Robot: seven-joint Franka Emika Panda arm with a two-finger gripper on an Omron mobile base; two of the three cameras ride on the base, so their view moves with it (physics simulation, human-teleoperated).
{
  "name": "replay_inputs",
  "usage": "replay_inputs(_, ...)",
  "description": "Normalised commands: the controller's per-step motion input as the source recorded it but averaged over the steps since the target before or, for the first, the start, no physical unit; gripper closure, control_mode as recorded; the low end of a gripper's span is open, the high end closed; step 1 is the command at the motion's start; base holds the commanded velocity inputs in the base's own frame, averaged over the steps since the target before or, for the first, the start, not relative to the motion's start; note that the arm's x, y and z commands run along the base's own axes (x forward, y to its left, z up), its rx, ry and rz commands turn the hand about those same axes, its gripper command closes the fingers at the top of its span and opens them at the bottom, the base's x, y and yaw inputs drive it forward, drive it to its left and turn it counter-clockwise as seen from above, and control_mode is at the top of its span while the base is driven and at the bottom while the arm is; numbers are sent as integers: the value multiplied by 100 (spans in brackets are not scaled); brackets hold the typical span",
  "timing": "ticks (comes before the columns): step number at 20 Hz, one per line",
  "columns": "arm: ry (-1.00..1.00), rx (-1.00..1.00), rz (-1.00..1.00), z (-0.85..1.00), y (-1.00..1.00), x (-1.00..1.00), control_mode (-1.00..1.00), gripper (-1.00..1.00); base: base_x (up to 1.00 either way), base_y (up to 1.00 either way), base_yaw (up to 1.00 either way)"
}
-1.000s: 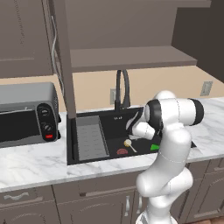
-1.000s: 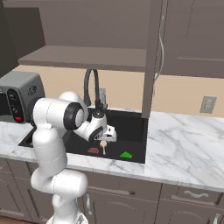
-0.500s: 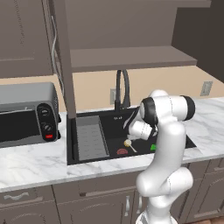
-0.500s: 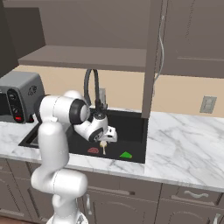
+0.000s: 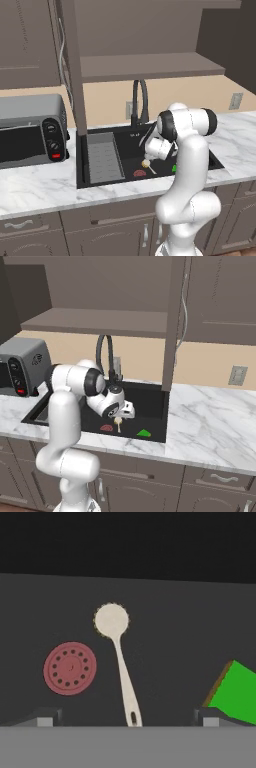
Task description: Pick up the dish brush and sponge from the sink, and place them back in the cabinet, and close the cabinet doors.
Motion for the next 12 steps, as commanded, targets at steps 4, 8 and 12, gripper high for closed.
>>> replay_inputs(4, 0, 0, 0, -20, 0, 20, -100, -100, 0, 0, 0)
replay_inputs(8, 1, 0, 0, -24, 0, 6, -100, -100, 0, 0, 0)
replay_inputs(12, 9, 0, 0, -25, 0, 0, -100, -100, 0, 0, 0)
